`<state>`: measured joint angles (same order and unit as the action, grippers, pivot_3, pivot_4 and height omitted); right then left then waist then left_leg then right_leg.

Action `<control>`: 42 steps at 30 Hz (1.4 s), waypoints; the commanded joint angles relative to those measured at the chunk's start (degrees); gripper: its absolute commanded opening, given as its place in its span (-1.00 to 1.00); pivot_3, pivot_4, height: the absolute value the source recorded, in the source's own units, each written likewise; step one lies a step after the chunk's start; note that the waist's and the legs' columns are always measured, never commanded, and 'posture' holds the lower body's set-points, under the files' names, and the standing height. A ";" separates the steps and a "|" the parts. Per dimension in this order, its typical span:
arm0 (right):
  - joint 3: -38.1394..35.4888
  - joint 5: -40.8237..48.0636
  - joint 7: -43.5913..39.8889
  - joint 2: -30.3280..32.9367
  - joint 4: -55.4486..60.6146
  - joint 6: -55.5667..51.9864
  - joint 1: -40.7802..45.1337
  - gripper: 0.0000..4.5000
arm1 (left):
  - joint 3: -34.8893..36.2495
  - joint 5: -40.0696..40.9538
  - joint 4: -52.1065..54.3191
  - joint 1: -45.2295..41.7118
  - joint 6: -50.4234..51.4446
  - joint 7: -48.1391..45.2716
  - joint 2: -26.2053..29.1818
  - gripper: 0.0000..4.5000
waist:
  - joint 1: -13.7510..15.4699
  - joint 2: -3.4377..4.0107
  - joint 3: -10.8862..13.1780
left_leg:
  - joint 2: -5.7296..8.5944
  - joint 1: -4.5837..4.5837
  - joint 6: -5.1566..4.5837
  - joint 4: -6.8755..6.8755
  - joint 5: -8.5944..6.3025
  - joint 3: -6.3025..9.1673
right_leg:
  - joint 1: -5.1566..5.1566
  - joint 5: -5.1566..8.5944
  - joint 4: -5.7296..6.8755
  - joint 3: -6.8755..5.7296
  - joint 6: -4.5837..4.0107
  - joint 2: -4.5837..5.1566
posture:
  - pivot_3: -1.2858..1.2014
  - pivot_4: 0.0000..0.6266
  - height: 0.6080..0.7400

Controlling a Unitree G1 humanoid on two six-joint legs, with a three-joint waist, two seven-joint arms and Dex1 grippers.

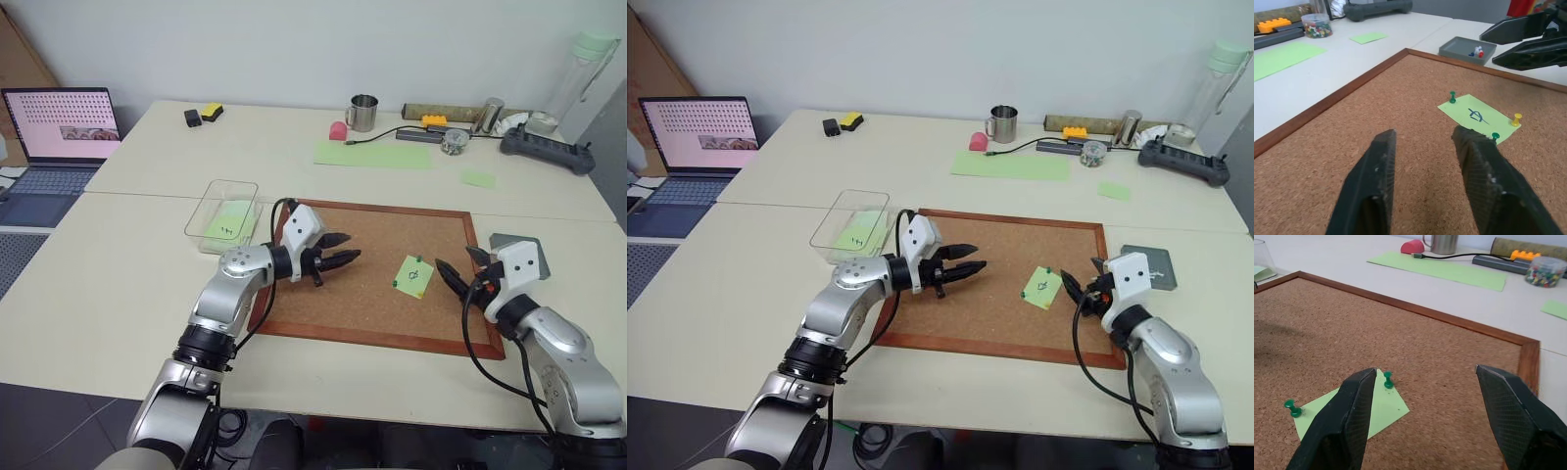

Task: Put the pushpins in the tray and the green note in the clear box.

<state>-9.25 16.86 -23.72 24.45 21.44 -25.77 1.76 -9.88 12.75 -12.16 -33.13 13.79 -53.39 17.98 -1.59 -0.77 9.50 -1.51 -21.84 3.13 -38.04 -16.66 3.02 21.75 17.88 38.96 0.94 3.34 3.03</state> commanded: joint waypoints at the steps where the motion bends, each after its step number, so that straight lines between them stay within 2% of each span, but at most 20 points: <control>1: 0.41 -0.82 0.06 0.20 -1.64 1.23 2.08 0.50 | -0.83 -0.59 -1.24 -1.51 -2.50 -1.12 -0.59 -0.52 | 0.00 0.00 0.00 | 0.00 0.00 0.00 0.00 0.00 0.00 | 0.00 0.00 0.00 0.00 0.00 0.00 | 0.03 -0.52 1.00; 6: 1.94 -1.75 0.19 -0.31 -4.37 1.71 3.91 0.50 | -1.80 -0.86 -3.44 -1.56 -3.53 -2.39 -1.41 -0.93 | -0.01 0.00 0.00 | 0.00 0.00 0.00 0.00 0.00 -0.01 | 0.01 0.00 0.00 0.00 0.00 0.00 | 0.03 -0.52 1.00; 8: 2.99 -2.40 0.20 -0.80 -6.07 2.10 5.10 0.50 | -2.29 -1.11 -5.04 -1.70 -4.13 -2.75 -2.21 -0.99 | -0.02 0.00 0.00 | 0.00 -0.01 0.00 0.00 0.00 0.00 | 0.02 0.00 0.01 0.00 0.00 0.00 | 0.03 -0.52 1.00; 18: 5.43 -4.70 1.17 -2.89 -11.26 3.20 7.83 0.50 | -7.41 -8.06 -15.16 -0.67 -9.55 -3.65 -2.52 -0.99 | -0.03 0.04 -0.03 | 0.01 0.02 0.00 -0.01 0.00 -0.01 | 0.00 0.00 0.01 0.00 0.00 0.00 | 0.03 -0.52 1.00; 30: 7.50 -4.71 0.94 -5.51 -16.04 1.74 11.35 0.50 | -7.20 -8.73 -14.91 -0.51 -11.23 -4.01 -3.09 -0.99 | -0.01 0.15 -0.12 | 0.01 0.08 0.00 -0.02 0.00 0.00 | -0.06 0.00 0.02 0.00 0.00 0.01 | 0.03 -0.52 1.00; 33: 7.40 -4.34 0.89 -5.92 -16.55 1.96 11.61 0.30 | -7.06 -8.73 -14.84 -0.48 -11.37 -4.04 -2.99 -1.00 | -0.02 0.15 -0.12 | 0.01 0.08 0.00 -0.02 0.00 -0.01 | -0.06 0.00 0.02 0.00 0.00 0.01 | 0.03 -0.52 1.00; 36: 7.52 -4.41 0.78 -5.94 -16.81 2.24 11.87 -0.03 | -6.95 -8.66 -14.57 -0.43 -11.30 -4.03 -2.93 -1.00 | -0.02 0.16 -0.12 | 0.01 0.08 0.00 -0.02 0.00 0.00 | -0.06 0.00 0.02 0.00 0.00 0.00 | 0.03 -0.52 1.00; 41: 8.03 -4.99 0.65 -5.73 -16.94 2.79 11.88 -0.47 | -6.87 -8.65 -14.32 -0.37 -11.25 -3.96 -2.91 -1.00 | -0.03 0.16 -0.12 | 0.01 0.08 0.00 -0.02 0.00 0.00 | -0.06 0.00 0.02 0.00 0.00 0.00 | 0.03 -0.52 1.00; 42: 7.97 -4.95 0.74 -5.79 -17.00 2.85 11.95 -0.61 | -6.84 -8.67 -14.44 -0.45 -11.27 -3.91 -2.93 -1.00 | -0.03 0.16 -0.12 | 0.01 0.08 0.00 -0.02 0.00 0.00 | -0.06 0.00 0.02 0.00 0.00 0.00 | 0.03 -0.52 1.00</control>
<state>-1.05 12.04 -22.61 18.76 4.03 -24.07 12.86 -15.82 5.05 -26.48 -34.53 2.06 -56.98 15.18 -1.62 -0.61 9.38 -1.51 -21.76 3.13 -38.05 -16.66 3.02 21.68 17.88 38.98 0.94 3.34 3.03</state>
